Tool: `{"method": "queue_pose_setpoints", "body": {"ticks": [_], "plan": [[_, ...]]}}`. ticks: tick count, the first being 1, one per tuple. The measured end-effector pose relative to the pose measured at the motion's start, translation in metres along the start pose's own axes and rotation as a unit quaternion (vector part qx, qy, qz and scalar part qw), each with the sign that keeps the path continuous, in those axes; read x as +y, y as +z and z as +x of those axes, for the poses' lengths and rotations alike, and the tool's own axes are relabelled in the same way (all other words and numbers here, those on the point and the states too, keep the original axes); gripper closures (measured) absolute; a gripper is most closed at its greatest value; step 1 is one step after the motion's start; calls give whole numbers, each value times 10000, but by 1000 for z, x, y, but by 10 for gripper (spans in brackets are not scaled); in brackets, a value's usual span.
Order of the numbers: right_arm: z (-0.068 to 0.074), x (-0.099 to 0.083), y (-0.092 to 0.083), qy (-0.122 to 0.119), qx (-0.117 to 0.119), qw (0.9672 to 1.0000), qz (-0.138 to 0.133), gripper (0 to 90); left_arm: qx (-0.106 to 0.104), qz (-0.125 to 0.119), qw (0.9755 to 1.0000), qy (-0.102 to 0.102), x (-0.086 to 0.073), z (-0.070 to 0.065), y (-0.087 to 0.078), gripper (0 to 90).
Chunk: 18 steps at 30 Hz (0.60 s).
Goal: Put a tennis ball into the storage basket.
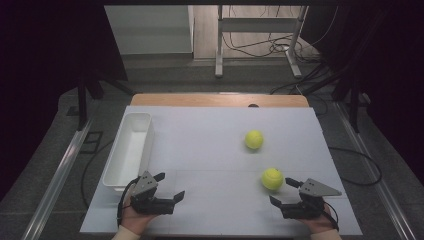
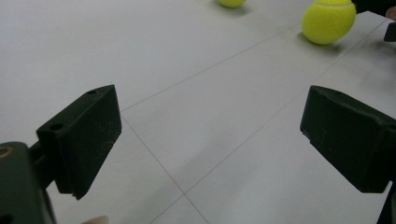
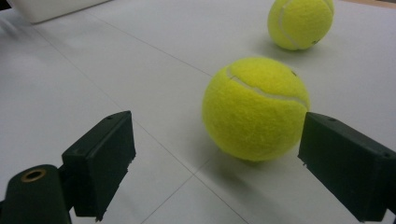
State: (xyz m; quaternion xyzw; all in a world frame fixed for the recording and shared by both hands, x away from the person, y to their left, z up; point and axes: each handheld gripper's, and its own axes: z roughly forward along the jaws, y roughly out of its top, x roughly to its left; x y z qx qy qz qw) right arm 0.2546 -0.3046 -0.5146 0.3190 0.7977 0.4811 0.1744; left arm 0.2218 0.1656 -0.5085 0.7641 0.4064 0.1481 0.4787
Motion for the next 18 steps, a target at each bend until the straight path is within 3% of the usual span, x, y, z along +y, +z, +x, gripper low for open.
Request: {"method": "queue_pose_setpoints", "body": {"ticks": [8,12,18], "plan": [[-2,1,4,35,10,10000,84,116,-58,38,9998,-173,9,-1,4,71],[-1,1,4,51,-19,9999,104,116,-69,85,9999,29,15,-10,8,70],[1,1,7,15,-5,9999,164,116,-149,114,9998,80,22,-13,18,69]]}}
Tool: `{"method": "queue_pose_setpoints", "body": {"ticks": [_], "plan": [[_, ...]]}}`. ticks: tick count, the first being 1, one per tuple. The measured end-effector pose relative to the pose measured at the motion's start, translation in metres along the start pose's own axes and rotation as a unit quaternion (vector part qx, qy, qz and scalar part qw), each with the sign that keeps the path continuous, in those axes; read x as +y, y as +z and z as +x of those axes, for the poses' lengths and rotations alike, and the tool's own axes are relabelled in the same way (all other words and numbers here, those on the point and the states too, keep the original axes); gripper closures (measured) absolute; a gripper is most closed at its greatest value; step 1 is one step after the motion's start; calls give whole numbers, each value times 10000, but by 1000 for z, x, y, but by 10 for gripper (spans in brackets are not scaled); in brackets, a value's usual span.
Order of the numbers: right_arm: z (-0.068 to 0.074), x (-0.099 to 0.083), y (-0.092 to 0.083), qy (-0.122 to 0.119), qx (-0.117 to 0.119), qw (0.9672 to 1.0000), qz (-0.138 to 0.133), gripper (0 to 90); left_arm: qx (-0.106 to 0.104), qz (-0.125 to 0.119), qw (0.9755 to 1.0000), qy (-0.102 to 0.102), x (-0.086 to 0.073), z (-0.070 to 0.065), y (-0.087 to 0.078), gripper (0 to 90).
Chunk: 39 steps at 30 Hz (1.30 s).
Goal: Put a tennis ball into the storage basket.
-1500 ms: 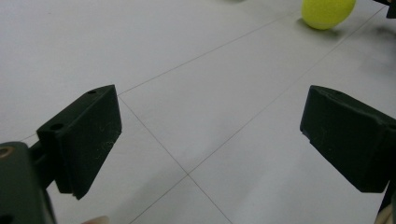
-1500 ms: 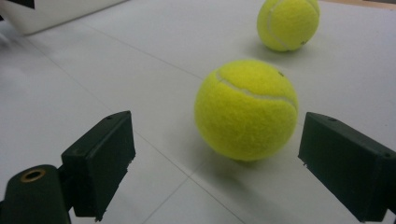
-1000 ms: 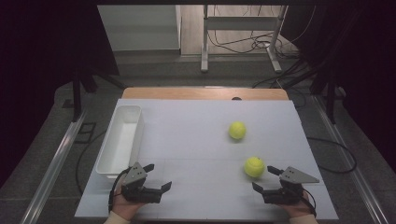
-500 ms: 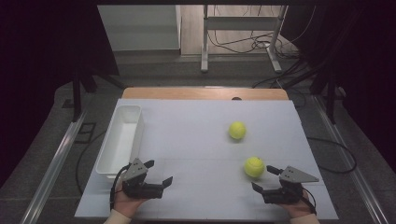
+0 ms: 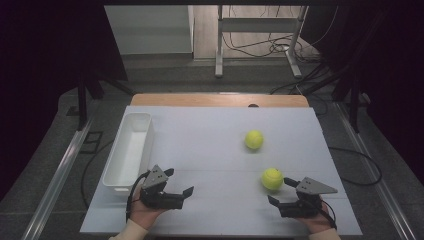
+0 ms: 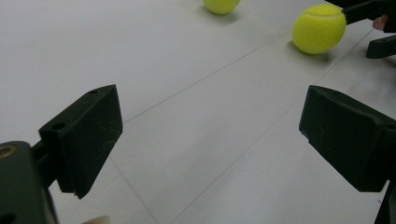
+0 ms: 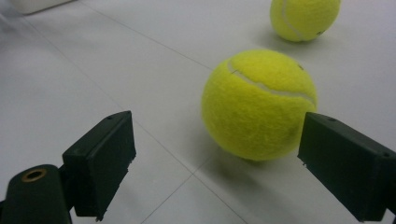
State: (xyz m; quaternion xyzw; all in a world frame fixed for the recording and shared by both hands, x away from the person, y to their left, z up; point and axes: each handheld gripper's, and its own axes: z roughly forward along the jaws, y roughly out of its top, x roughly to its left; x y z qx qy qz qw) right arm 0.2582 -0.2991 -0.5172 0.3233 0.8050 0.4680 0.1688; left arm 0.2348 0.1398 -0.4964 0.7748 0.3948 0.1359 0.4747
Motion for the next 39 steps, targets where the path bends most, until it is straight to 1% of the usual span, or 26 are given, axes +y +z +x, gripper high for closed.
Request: {"method": "queue_pose_setpoints", "body": {"ticks": [3,5,9,11,13,16,23,27,30,33,39], "plan": [[1,0,0,-21,3,10000,7,116,-70,2,10000,43,4,-2,5,69],[-1,0,0,-21,0,10000,-4,116,-122,5,9999,38,8,-3,8,68],[-2,-1,-2,-1,-12,10000,5,117,-93,49,9998,175,16,-7,17,66],[-2,-1,-2,-6,-29,10000,0,117,-129,-20,9998,167,20,-8,19,65],[-3,-1,-2,-1,-28,10000,2,117,-148,-33,9998,158,22,-8,21,65],[-3,-1,-1,-9,-35,10000,18,117,-171,8,9997,168,24,-9,23,66],[-2,-1,-1,-16,-26,10000,19,117,-202,-40,9997,107,29,-9,26,67],[-3,-1,-1,-22,-26,10000,27,117,-204,-1,9997,107,33,-8,31,67],[-3,-1,-1,-21,-20,10000,16,117,-260,7,9996,57,35,-8,35,68],[-4,-1,-2,-12,-20,10000,19,117,-206,68,9997,143,38,-9,39,68],[-4,-1,-1,-18,-17,10000,19,117,-274,108,9995,141,44,-9,46,68]]}}
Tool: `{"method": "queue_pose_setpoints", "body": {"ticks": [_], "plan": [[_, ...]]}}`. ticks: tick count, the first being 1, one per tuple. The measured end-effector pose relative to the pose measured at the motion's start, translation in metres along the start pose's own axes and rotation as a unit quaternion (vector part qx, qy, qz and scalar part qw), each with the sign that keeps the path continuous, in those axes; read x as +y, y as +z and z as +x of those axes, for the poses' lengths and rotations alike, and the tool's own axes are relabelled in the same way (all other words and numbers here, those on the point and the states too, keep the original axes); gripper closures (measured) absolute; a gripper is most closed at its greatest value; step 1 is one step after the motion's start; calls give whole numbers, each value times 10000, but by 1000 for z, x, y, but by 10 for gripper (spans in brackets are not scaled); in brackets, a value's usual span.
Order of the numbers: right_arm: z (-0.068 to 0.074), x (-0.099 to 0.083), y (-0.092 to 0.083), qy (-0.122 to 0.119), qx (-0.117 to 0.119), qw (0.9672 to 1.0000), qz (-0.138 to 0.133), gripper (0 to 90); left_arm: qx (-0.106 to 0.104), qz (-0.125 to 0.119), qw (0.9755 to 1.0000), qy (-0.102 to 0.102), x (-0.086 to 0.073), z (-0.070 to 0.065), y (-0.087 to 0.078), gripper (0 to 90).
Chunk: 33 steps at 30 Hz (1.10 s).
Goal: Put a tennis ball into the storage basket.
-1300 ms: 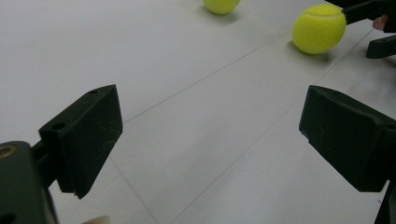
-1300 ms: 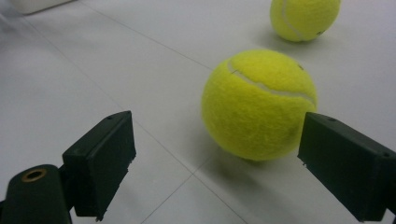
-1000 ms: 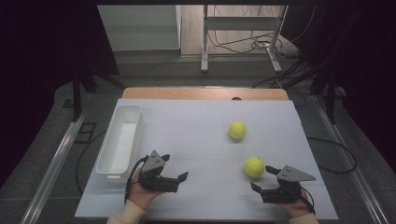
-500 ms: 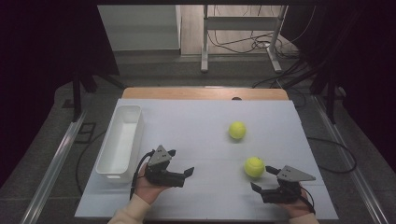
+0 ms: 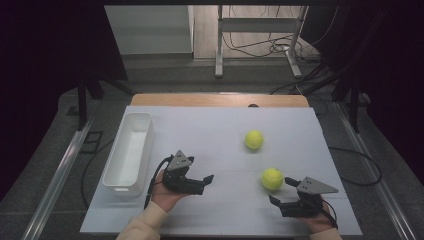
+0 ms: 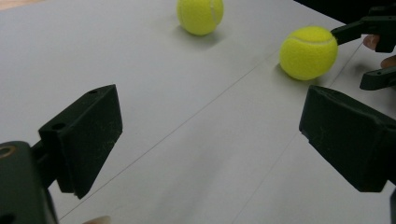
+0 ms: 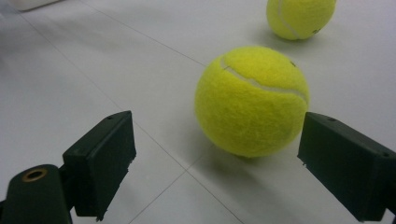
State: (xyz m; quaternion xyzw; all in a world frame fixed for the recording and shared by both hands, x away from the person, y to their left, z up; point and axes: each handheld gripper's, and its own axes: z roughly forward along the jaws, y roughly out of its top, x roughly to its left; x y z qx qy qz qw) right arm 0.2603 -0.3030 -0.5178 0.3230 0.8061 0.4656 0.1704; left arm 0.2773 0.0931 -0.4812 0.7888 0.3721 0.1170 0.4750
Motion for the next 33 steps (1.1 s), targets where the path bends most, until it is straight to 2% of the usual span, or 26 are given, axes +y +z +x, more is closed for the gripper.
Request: {"method": "queue_pose_setpoints", "body": {"ticks": [9,18,33], "plan": [[-1,0,0,-21,-9,10000,32,118,-111,24,9999,-74,8,1,12,71],[-1,0,0,-41,-17,10000,33,118,-79,107,9999,39,18,0,26,71],[-2,-1,0,-82,-52,9999,53,118,-78,171,9998,104,28,-3,42,72]]}}
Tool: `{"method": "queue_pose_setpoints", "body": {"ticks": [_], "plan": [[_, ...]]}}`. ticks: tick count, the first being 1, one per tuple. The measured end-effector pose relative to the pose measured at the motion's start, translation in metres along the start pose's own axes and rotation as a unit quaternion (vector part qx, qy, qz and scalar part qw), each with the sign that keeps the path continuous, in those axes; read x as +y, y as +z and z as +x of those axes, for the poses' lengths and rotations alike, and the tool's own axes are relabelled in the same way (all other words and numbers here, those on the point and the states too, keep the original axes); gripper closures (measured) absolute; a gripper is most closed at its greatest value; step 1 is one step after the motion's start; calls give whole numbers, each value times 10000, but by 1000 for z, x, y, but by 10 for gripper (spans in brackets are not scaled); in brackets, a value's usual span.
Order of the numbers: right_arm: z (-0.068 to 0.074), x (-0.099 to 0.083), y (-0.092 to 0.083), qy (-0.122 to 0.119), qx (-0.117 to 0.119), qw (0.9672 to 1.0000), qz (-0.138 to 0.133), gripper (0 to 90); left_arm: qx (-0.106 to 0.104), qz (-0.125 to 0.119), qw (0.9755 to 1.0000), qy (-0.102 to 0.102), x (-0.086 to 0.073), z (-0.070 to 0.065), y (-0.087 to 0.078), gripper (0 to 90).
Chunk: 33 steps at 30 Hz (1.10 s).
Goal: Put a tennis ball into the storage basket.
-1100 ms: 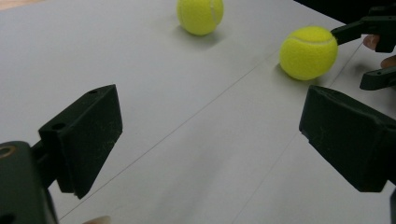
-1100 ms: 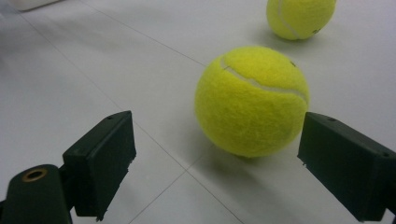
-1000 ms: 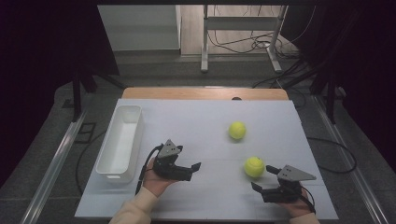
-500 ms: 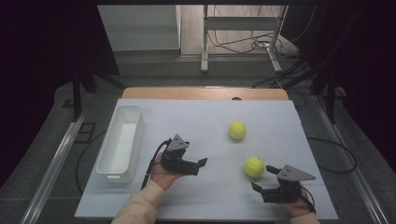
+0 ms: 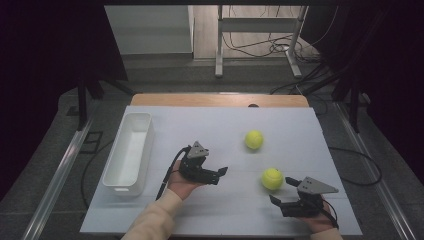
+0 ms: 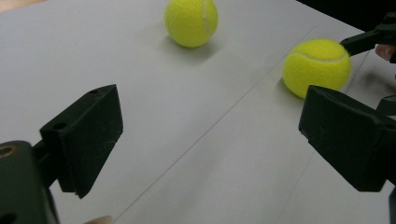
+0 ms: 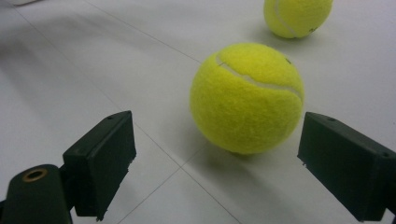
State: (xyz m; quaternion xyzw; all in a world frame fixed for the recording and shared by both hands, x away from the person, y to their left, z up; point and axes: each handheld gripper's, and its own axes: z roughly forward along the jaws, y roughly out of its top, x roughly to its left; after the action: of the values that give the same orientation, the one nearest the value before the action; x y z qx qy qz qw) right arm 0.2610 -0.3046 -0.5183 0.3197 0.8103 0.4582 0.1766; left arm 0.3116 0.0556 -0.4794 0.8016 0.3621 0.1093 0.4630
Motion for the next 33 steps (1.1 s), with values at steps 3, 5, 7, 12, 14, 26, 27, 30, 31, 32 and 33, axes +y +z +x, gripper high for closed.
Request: {"method": "queue_pose_setpoints", "body": {"ticks": [3,5,7,12,14,26,27,30,31,32,33], "plan": [[0,0,0,-21,-25,10000,3,118,-9,7,10000,8,1,0,2,72],[-1,0,-1,-11,-42,10000,4,118,-7,7,10000,16,3,0,4,73],[-1,-1,-1,-4,-36,10000,-4,118,-11,14,10000,12,3,-1,6,74],[-1,-1,0,-37,-44,10000,28,118,-22,28,10000,43,4,1,13,74],[-2,-1,-1,3,-21,10000,3,118,-31,18,10000,65,4,3,16,74],[-2,0,1,57,-14,10000,5,117,-100,46,9999,40,16,12,35,75],[-2,0,1,57,-14,10000,5,117,-100,46,9999,40,16,12,35,75],[-1,0,0,28,13,10000,-6,118,-94,84,9999,93,20,13,41,75],[-2,-1,-1,39,21,10000,-14,118,-96,77,9999,75,21,14,43,75],[-2,-1,-1,36,19,10000,-13,118,-127,59,9999,34,21,14,44,74],[-3,-1,-1,62,22,10000,-6,118,-156,27,9999,16,22,15,46,75]]}}
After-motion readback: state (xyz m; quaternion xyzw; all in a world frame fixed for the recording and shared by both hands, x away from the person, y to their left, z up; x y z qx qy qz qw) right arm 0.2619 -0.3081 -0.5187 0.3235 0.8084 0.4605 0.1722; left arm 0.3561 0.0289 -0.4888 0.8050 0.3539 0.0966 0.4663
